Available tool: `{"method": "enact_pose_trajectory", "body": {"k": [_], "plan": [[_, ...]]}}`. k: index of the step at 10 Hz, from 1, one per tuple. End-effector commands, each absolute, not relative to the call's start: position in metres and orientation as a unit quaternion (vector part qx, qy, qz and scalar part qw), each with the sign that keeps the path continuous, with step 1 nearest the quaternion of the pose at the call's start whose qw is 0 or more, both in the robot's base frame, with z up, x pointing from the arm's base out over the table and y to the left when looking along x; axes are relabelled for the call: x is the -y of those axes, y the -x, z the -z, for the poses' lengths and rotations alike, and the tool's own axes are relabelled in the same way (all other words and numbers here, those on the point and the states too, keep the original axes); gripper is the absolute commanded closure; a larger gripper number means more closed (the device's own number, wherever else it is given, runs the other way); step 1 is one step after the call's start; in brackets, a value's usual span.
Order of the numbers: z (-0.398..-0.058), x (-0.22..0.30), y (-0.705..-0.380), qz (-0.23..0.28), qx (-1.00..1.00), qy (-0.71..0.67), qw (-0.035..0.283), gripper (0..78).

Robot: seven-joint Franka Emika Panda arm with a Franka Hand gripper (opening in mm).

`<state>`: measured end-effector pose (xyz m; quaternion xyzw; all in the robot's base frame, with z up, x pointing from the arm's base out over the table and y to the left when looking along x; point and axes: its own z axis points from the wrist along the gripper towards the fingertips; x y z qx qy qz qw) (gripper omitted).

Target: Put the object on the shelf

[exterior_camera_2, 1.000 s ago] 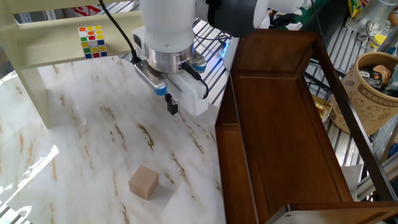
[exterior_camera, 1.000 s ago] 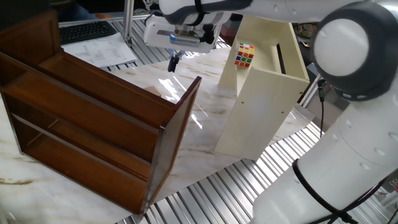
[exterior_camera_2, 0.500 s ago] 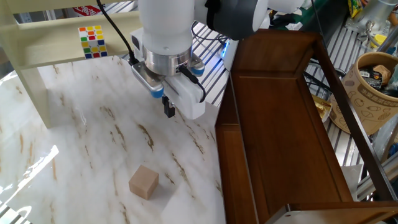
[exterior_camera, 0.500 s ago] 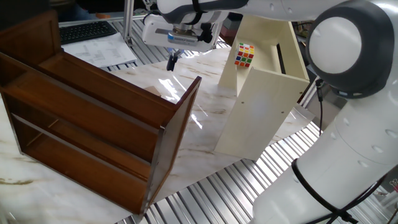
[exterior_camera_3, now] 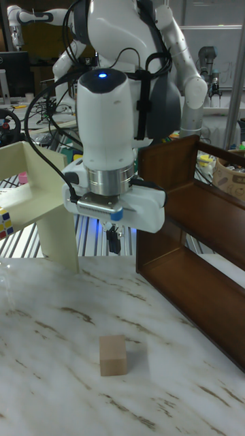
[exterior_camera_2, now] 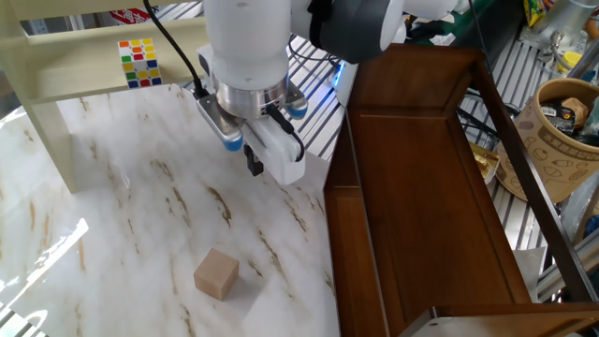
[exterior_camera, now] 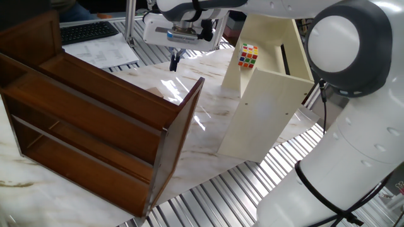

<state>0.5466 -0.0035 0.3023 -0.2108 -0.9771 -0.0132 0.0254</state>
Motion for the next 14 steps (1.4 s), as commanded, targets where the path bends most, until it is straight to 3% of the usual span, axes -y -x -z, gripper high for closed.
{"method": "enact_pose_trajectory", "body": {"k": [1,8,14], "plan": [[-0.303,0.004,-0.547,0.010,0.974,0.224,0.023,77.6],[-0.303,0.004,-0.548,0.023,0.974,0.223,0.024,77.6],[-0.293,0.016,-0.570,0.020,0.982,0.187,0.027,77.6]]}}
